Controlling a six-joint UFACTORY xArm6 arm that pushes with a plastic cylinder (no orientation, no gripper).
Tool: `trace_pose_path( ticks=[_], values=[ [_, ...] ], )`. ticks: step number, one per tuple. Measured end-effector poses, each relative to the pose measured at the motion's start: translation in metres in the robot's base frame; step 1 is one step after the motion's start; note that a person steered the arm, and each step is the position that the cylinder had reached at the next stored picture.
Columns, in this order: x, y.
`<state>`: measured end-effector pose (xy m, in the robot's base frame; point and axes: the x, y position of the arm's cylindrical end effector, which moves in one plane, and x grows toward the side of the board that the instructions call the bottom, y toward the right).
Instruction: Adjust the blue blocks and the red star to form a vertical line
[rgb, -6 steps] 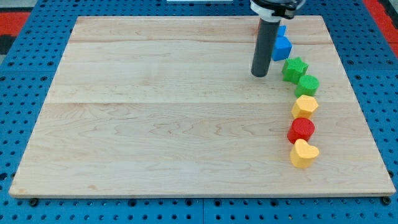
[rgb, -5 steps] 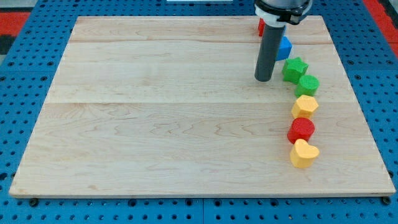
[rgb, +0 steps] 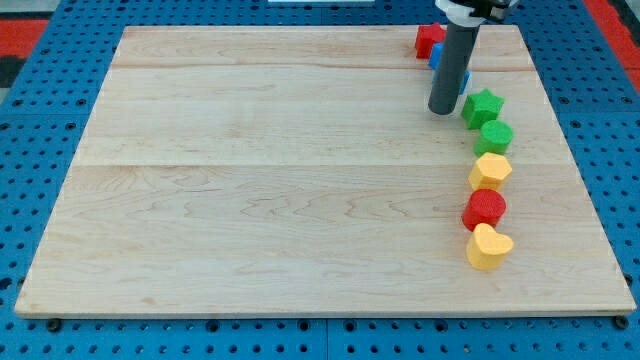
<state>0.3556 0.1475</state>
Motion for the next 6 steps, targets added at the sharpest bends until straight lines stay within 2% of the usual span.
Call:
trace_pose_path(
  ticks=[3, 5, 6],
  values=[
    [-0.003, -0.008],
    [-0.040, -0.050],
    [-0.047, -0.047]
  ],
)
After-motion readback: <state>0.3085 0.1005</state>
